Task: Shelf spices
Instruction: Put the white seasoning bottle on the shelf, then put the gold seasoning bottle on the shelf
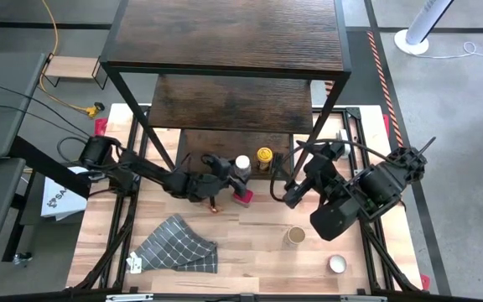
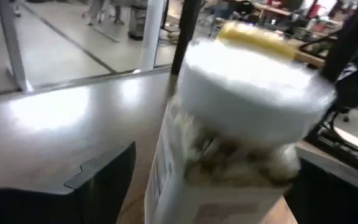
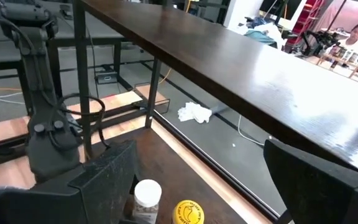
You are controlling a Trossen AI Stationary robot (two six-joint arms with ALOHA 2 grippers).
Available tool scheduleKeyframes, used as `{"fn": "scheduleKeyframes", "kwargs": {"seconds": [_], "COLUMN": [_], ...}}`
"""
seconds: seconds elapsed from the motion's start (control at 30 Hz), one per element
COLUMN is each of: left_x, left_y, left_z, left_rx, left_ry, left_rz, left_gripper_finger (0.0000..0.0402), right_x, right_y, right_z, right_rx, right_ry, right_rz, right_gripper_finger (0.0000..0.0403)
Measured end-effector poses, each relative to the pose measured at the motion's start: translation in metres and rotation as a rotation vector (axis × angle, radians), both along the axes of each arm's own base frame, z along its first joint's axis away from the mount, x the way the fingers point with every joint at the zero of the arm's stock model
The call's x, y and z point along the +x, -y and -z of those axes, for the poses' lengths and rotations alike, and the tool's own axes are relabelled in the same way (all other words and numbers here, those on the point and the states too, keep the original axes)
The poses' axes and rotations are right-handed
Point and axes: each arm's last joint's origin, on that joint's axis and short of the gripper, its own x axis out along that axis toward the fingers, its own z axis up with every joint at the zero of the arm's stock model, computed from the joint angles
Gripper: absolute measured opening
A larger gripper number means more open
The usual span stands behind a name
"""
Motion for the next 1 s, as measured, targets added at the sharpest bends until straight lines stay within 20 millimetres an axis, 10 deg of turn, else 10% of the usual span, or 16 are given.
{"fn": "scheduleKeyframes", "kwargs": {"seconds": [0.43,0.77,1.0], "left_x": [-0.024,-0.1,-0.143], "left_y": [-0.012,0.011,0.037], "left_z": [-0.066,-0.137,-0.149], "left_rx": [0.324,0.318,0.366], "left_ry": [-0.075,0.009,-0.045], "left_rz": [0.048,0.11,0.221], "left_gripper_finger": [0.0357,0.0358,0.0356], "right_x": [-0.002,-0.001,0.012], "right_y": [0.003,0.0,-0.009], "right_z": [-0.003,0.002,0.013], "right_rx": [-0.051,0.135,0.133], "right_ry": [-0.038,-0.09,-0.213], "right_rz": [-0.005,-0.109,-0.197], "right_gripper_finger": [0.0346,0.0346,0.0346]}}
